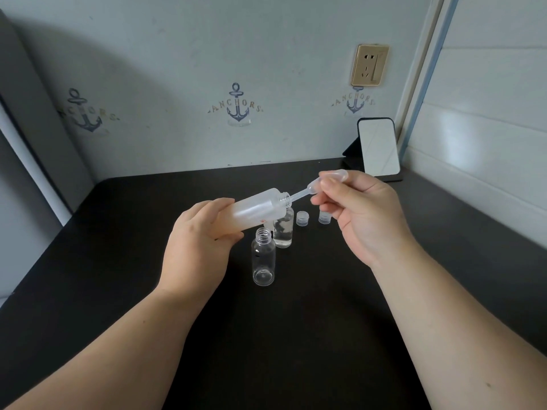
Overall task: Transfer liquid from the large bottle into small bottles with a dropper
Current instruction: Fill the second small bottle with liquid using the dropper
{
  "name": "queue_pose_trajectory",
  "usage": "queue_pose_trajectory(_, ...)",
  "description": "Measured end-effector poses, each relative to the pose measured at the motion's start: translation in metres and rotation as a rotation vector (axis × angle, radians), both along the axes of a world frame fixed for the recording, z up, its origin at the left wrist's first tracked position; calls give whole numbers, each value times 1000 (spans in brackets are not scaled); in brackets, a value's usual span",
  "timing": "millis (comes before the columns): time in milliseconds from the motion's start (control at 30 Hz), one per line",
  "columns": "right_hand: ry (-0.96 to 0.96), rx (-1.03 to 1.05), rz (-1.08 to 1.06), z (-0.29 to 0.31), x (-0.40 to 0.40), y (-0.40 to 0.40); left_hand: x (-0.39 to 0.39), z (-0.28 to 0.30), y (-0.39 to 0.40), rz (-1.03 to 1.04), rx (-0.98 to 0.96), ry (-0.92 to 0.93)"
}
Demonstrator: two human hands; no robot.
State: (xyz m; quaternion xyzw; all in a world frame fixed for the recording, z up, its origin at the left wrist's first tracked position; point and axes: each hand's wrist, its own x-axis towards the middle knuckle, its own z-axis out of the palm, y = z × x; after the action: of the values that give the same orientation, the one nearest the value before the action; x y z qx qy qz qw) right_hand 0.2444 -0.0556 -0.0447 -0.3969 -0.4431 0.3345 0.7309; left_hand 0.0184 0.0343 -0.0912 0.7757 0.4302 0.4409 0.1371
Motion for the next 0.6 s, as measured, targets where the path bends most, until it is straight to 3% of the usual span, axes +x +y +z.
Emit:
queue_pose_trajectory(367, 46, 14, 41, -2, 5, 2, -1, -1, 1, 12, -29, -25)
queue_pose_trajectory(600, 231, 11, 17, 2, 13, -1, -1, 0, 0, 24, -46, -34)
